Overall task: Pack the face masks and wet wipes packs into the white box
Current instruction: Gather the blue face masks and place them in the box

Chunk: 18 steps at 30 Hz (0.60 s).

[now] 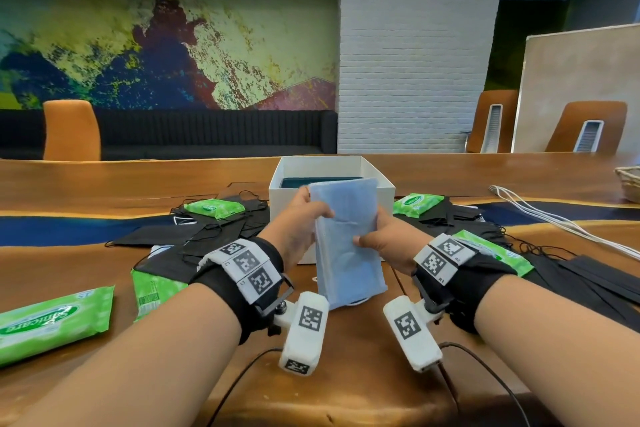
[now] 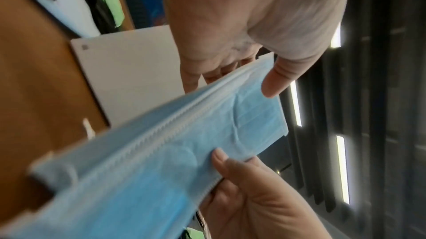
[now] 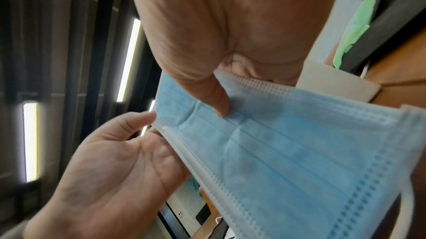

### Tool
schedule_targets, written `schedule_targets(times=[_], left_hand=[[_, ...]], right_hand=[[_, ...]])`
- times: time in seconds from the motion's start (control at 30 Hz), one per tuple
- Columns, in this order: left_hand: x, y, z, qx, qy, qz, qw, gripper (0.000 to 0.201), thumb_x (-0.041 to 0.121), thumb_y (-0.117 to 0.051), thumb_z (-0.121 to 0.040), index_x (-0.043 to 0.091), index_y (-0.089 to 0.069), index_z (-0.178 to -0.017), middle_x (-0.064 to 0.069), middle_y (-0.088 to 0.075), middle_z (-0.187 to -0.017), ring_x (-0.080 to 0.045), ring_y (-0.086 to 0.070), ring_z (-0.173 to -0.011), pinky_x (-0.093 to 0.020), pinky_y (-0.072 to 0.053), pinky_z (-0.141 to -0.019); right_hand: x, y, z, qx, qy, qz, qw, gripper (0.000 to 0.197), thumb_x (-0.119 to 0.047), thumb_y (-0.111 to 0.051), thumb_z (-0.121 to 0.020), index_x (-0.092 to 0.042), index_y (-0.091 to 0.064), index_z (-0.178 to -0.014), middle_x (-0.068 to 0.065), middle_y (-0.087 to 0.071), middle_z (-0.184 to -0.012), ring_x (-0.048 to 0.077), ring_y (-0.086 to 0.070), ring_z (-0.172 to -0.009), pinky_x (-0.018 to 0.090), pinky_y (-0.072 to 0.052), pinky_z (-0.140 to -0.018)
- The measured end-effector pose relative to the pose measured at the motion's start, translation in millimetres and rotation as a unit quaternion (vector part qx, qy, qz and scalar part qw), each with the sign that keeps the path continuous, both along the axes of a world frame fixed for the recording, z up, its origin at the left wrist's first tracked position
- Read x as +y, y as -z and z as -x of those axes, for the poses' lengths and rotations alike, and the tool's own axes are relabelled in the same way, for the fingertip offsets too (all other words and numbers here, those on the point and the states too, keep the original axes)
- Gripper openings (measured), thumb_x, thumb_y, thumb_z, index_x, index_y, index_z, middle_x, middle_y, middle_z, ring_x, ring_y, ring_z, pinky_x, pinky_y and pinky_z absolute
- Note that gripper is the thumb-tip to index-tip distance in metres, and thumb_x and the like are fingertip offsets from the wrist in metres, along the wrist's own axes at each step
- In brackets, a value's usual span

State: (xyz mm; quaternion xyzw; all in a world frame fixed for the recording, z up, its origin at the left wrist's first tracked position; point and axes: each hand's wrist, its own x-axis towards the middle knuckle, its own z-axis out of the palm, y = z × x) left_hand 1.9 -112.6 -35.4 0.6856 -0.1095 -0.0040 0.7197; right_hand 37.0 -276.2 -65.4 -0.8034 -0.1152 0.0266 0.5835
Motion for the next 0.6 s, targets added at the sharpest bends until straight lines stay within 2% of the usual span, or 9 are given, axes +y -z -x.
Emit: schedule_targets(times=[0.03, 0.1, 0.17, 0.23, 0.3, 0.37, 0.43, 0.53, 0.6], left_hand=[[2.8, -3.8, -2.0, -0.016, -0.018, -0.031, 0.999, 0.033, 0.004, -0.048, -0.092, 0.019, -0.044, -0.122, -0.013, -0.052, -0.120, -0.028, -0.053, -0.108, -0.036, -0.051, -0.087], [7.8, -14.8, -3.5, -0.065, -0.053, -0.116, 0.990, 0.033, 0.013, -0.054, -0.092, 0.024, -0.044, -0.121, -0.010, -0.052, -0.118, -0.027, -0.054, -0.108, -0.037, -0.050, -0.090], [12.7, -29.3, -3.5, -0.132, -0.075, -0.204, 0.967, 0.035, 0.020, -0.059, -0.091, 0.027, -0.045, -0.122, -0.004, -0.056, -0.111, -0.019, -0.057, -0.100, -0.029, -0.049, -0.082], [19.9, -45.6, -1.3, -0.178, -0.085, -0.311, 0.930, 0.032, 0.028, -0.064, -0.088, 0.030, -0.052, -0.118, 0.004, -0.061, -0.101, -0.011, -0.059, -0.092, -0.024, -0.048, -0.075], [26.5, -59.0, 0.7, -0.182, -0.069, -0.408, 0.892, 0.022, 0.032, -0.065, -0.087, 0.027, -0.061, -0.107, 0.004, -0.065, -0.097, -0.013, -0.062, -0.091, -0.030, -0.052, -0.078], [29.0, -66.0, 3.4, -0.167, -0.029, -0.456, 0.874, 0.015, 0.031, -0.061, -0.091, 0.022, -0.063, -0.102, -0.001, -0.068, -0.096, -0.019, -0.065, -0.091, -0.035, -0.057, -0.078], [28.7, -67.5, 6.0, -0.151, -0.008, -0.452, 0.879, 0.011, 0.026, -0.054, -0.095, 0.020, -0.060, -0.104, -0.001, -0.066, -0.097, -0.016, -0.066, -0.088, -0.030, -0.060, -0.070], [28.8, -68.1, 9.8, -0.135, -0.030, -0.398, 0.907, 0.006, 0.024, -0.049, -0.098, 0.022, -0.054, -0.101, -0.002, -0.062, -0.095, -0.014, -0.063, -0.082, -0.025, -0.059, -0.061], [33.2, -67.5, 9.5, -0.117, -0.056, -0.342, 0.931, 0.008, 0.023, -0.047, -0.100, 0.020, -0.053, -0.104, -0.003, -0.060, -0.095, -0.014, -0.063, -0.080, -0.024, -0.058, -0.058]], right_hand=[[-1.5, -1.6, -0.4, -0.011, -0.006, 0.024, 1.000, 0.079, -0.011, -0.067, -0.069, -0.017, -0.031, -0.139, 0.012, -0.054, -0.129, 0.031, -0.054, -0.117, 0.052, -0.044, -0.100], [-4.5, -7.8, 0.6, -0.031, -0.029, 0.066, 0.997, 0.080, -0.011, -0.064, -0.071, -0.020, -0.027, -0.141, 0.009, -0.053, -0.130, 0.028, -0.053, -0.119, 0.051, -0.043, -0.101], [-4.8, -17.3, 4.9, -0.046, -0.039, 0.087, 0.994, 0.076, -0.009, -0.064, -0.076, -0.021, -0.027, -0.142, 0.008, -0.053, -0.131, 0.025, -0.053, -0.120, 0.049, -0.043, -0.102], [-5.1, -26.1, 6.7, -0.058, -0.055, 0.107, 0.991, 0.074, -0.016, -0.064, -0.071, -0.025, -0.031, -0.136, 0.007, -0.055, -0.129, 0.025, -0.055, -0.117, 0.049, -0.045, -0.101], [-5.8, -33.8, 8.8, -0.073, -0.072, 0.127, 0.987, 0.070, -0.022, -0.061, -0.064, -0.027, -0.036, -0.130, 0.006, -0.059, -0.124, 0.025, -0.059, -0.112, 0.050, -0.047, -0.098], [-6.7, -39.1, 8.9, -0.071, -0.082, 0.122, 0.987, 0.070, -0.022, -0.062, -0.064, -0.022, -0.041, -0.131, 0.005, -0.062, -0.121, 0.025, -0.061, -0.110, 0.049, -0.048, -0.096], [-7.9, -40.9, 9.4, -0.064, -0.098, 0.114, 0.987, 0.063, -0.022, -0.064, -0.066, -0.019, -0.050, -0.128, 0.007, -0.065, -0.118, 0.026, -0.063, -0.108, 0.049, -0.048, -0.096], [-15.1, -35.7, 6.8, -0.055, -0.077, 0.142, 0.985, 0.054, -0.037, -0.069, -0.062, -0.018, -0.064, -0.112, 0.008, -0.070, -0.110, 0.028, -0.066, -0.103, 0.049, -0.048, -0.097], [-24.3, -31.1, 4.4, -0.051, -0.047, 0.155, 0.986, 0.043, -0.039, -0.070, -0.063, -0.019, -0.068, -0.101, 0.011, -0.070, -0.105, 0.029, -0.066, -0.098, 0.048, -0.050, -0.094]])
